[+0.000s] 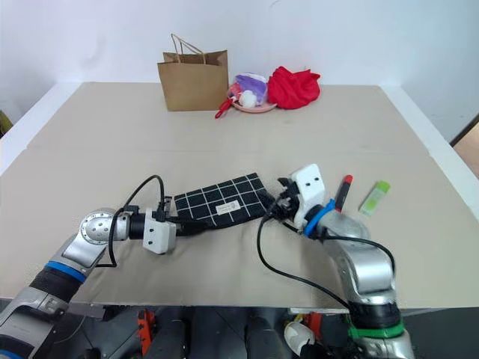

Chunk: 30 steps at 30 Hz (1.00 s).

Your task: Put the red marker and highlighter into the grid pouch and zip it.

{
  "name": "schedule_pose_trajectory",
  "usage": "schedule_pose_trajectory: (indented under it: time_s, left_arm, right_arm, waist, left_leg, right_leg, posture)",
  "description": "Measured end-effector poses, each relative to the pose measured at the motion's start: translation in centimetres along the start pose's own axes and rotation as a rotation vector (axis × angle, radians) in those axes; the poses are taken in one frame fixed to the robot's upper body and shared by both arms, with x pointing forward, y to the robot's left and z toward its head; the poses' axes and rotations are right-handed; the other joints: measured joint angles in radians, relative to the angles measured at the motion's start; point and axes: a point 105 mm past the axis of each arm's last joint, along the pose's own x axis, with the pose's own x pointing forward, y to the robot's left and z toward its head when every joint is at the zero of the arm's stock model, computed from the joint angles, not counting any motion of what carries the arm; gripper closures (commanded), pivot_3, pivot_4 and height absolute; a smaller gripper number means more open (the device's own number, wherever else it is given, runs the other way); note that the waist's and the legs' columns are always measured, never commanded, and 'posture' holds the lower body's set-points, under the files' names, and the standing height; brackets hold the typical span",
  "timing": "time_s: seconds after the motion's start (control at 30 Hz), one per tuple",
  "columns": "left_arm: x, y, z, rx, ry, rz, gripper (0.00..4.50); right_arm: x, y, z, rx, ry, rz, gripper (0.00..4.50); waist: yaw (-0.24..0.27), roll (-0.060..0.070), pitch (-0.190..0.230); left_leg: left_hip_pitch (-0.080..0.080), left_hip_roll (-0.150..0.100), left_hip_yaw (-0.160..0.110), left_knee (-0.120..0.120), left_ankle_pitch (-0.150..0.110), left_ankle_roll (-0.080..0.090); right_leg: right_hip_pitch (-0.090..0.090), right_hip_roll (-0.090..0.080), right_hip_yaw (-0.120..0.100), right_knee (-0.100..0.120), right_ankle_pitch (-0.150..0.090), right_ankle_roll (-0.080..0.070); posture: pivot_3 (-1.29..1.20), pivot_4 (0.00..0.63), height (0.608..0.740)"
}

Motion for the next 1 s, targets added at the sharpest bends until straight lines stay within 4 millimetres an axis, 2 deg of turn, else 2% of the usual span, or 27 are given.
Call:
schedule_pose_trajectory:
  time_s: [0.1, 0.23, 0.53, 0.63, 0.73, 0.77, 0.83, 0.87, 0.9, 1.0]
  left_arm:
    - [0.3, 0.1, 0.1, 0.01, -0.015, -0.007, 4.5]
    - [0.4, 0.4, 0.4, 0.007, -0.049, -0.009, 4.5]
    - [0.7, 0.4, 0.7, -0.011, -0.083, -0.02, 4.5]
    - [0.9, 0.4, 0.8, -0.018, -0.094, -0.015, 4.5]
    - [1.0, 0.6, 0.9, -0.027, -0.098, -0.007, 4.5]
    - [1.1, 0.6, 1.0, -0.028, -0.1, -0.005, 4.5]
    - [1.3, 0.8, 1.2, -0.039, -0.105, 0.008, 4.5]
    - [1.4, 0.8, 1.2, -0.05, -0.106, 0.02, 4.5]
    - [1.5, 0.8, 1.2, -0.056, -0.106, 0.023, 4.5]
    - [1.8, 0.9, 1.5, -0.066, -0.114, 0.03, 4.5]
  right_arm:
    - [-2.0, 0.4, -1.7, 0.047, 0.079, -0.006, 0.07]
    - [-3.0, 0.8, -3.4, 0.14, 0.12, -0.039, 0.07]
    - [-2.2, 0.7, -4.8, 0.207, 0.129, -0.099, 0.07]
    - [-2.0, 0.5, -4.9, 0.205, 0.128, -0.12, 0.83]
    - [-1.8, 0.5, -5.0, 0.189, 0.142, -0.118, 2.27]
    - [-1.8, 0.6, -5.0, 0.188, 0.144, -0.114, 2.6]
    - [-1.9, 0.7, -5.1, 0.173, 0.158, -0.103, 3.61]
    - [-2.0, 0.6, -5.0, 0.156, 0.168, -0.099, 4.32]
    - [-2.1, 0.6, -4.9, 0.148, 0.171, -0.098, 4.48]
    - [-2.3, 0.7, -4.8, 0.118, 0.198, -0.079, 4.48]
  waist:
    - [-0.002, 0.0, 0.0]
    - [-0.01, 0.0, 0.0]
    - [-0.012, 0.0, 0.0]
    - [-0.012, 0.0, 0.0]
    - [-0.012, 0.0, 0.0]
    - [-0.012, 0.0, 0.0]
    - [-0.011, 0.0, 0.0]
    - [-0.011, 0.0, 0.0]
    - [-0.011, 0.0, 0.0]
    - [-0.011, 0.0, 0.0]
  left_leg:
    - [0.001, 0.0, 0.0, 0.0, 0.0, 0.0]
    - [0.002, 0.0, 0.0, 0.001, 0.0, 0.0]
    - [0.001, 0.0, 0.0, 0.002, 0.0, 0.0]
    - [0.001, 0.0, 0.0, 0.001, 0.0, 0.001]
    - [0.001, 0.0, 0.0, 0.001, 0.0, 0.001]
    - [0.001, 0.0, 0.0, 0.001, 0.0, 0.001]
    - [0.001, 0.0, 0.0, 0.001, 0.0, 0.0]
    - [0.001, 0.0, 0.0, 0.001, 0.0, 0.0]
    - [0.001, 0.0, 0.0, 0.001, 0.0, 0.001]
    - [0.001, 0.0, 0.0, 0.001, 0.0, 0.001]
  right_leg:
    - [0.0, 0.0, 0.0, 0.0, 0.0, -0.001]
    - [0.0, 0.001, 0.0, 0.0, 0.001, -0.002]
    - [0.0, 0.0, 0.0, 0.0, 0.002, -0.001]
    - [0.0, 0.001, 0.0, 0.0, 0.002, 0.0]
    - [0.0, 0.0, 0.0, 0.0, 0.001, -0.001]
    - [0.0, 0.0, 0.0, 0.0, 0.001, -0.001]
    - [0.0, 0.0, 0.0, 0.0, 0.001, 0.0]
    - [0.0, 0.0, 0.0, 0.0, 0.001, 0.0]
    - [0.0, 0.0, 0.0, 0.0, 0.001, 0.0]
    - [0.0, 0.0, 0.0, 0.0, 0.001, 0.0]
  posture:
    - [0.0, 0.15, 0.74]
    - [0.0, 0.15, 0.74]
    - [0.0, 0.15, 0.74]
    - [0.0, 0.15, 0.74]
    - [0.0, 0.15, 0.74]
    - [0.0, 0.15, 0.74]
    - [0.0, 0.15, 0.74]
    - [0.0, 0.15, 0.74]
    - [0.0, 0.15, 0.74]
    - [0.0, 0.15, 0.74]
